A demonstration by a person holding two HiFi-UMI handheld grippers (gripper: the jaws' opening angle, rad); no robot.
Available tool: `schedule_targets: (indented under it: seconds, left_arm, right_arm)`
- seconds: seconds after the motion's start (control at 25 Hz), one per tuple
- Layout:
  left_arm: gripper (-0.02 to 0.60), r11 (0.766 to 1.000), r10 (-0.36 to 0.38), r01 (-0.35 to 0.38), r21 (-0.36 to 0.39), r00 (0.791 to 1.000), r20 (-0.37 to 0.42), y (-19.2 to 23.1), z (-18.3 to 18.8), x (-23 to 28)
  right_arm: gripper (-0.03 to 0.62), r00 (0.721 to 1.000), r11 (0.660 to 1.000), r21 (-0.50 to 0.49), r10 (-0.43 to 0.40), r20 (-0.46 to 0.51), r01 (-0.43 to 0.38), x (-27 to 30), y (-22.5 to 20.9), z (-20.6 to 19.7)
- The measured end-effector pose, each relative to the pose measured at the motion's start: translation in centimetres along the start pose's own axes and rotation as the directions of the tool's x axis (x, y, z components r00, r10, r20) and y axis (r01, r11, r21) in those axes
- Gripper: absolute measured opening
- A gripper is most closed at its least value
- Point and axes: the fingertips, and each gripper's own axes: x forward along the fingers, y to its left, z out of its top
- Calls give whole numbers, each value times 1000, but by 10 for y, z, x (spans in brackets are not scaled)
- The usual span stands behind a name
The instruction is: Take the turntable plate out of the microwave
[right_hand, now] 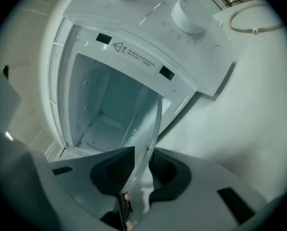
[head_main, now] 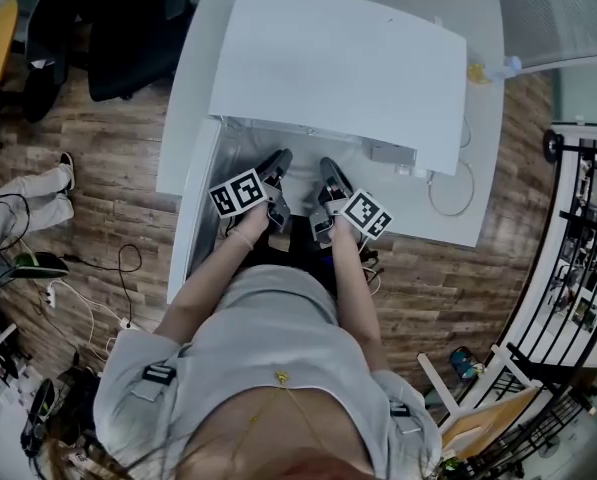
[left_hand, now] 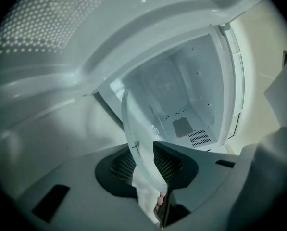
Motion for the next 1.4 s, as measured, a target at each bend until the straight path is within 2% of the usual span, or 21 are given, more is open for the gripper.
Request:
schedule_targets:
  seconds: [0.44, 0.72, 0.96, 1.16, 1.32, 1.4]
  left_arm:
    - [124, 999, 4, -5, -45, 1000, -15, 8, -28, -15]
    - [141, 1000, -14, 14, 6, 1000, 8, 9, -20, -11]
    - [158, 999, -8, 10, -39, 999, 41, 15, -2, 8]
    - [158, 997, -24, 29, -75, 998, 66, 18, -1, 12]
    - [146, 991, -40, 49, -122, 996, 82, 18, -3, 10]
    - [130, 986, -48, 61, -155, 995, 89, 16, -4, 8]
  right_arm:
    - [92, 1000, 1000, 19, 2, -11, -2, -23, -12, -18]
    - [85, 1000, 999, 42, 16, -14, -16, -23, -11, -21]
    - [87, 1000, 999, 48, 14, -26, -13, -20, -16, -25]
    - [91, 999, 998, 59, 12, -37, -10, -19, -21, -27]
    - [103, 998, 1000, -4, 2, -62, -2, -19, -22, -25]
    - [139, 998, 999, -41, -17, -59, 15, -17, -26, -17]
